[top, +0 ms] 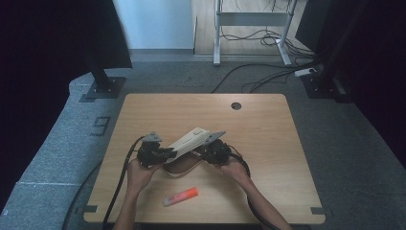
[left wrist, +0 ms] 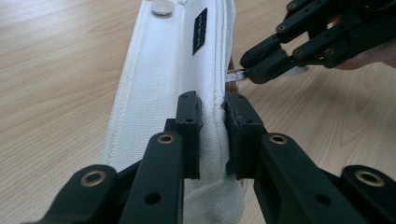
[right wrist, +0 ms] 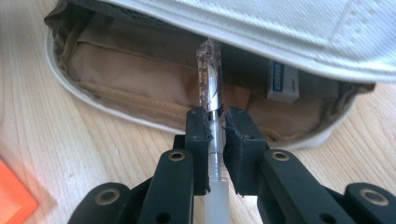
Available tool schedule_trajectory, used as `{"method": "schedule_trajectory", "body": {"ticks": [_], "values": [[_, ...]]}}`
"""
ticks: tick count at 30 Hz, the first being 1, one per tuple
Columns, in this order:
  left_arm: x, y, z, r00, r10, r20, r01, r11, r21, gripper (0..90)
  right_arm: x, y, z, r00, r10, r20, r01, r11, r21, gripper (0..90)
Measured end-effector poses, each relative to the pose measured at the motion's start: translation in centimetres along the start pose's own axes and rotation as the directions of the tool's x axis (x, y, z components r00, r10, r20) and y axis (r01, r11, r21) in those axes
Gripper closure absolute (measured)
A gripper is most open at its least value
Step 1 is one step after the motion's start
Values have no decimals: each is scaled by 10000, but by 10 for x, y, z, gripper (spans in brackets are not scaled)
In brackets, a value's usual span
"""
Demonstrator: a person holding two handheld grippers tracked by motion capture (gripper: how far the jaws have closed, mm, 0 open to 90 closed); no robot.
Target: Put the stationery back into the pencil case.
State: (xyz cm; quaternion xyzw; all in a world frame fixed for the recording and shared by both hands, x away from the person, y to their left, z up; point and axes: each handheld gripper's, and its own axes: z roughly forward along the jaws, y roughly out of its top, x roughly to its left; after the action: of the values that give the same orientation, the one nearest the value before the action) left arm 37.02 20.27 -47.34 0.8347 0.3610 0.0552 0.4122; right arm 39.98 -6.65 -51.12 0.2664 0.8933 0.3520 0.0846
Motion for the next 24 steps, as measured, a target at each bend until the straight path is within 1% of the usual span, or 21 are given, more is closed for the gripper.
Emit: {"method": "schedule_trajectory", "body": {"ticks": [17,24], "values": [[0,0,1,10000,-1,74,1,10000,15,768,11,23,24,9988,-461,-135,462,9989,78,777],[-1,0,1,10000,8,81,-9,10000,27,768,15,27,35,9982,-526,-274,529,9986,80,776]]}}
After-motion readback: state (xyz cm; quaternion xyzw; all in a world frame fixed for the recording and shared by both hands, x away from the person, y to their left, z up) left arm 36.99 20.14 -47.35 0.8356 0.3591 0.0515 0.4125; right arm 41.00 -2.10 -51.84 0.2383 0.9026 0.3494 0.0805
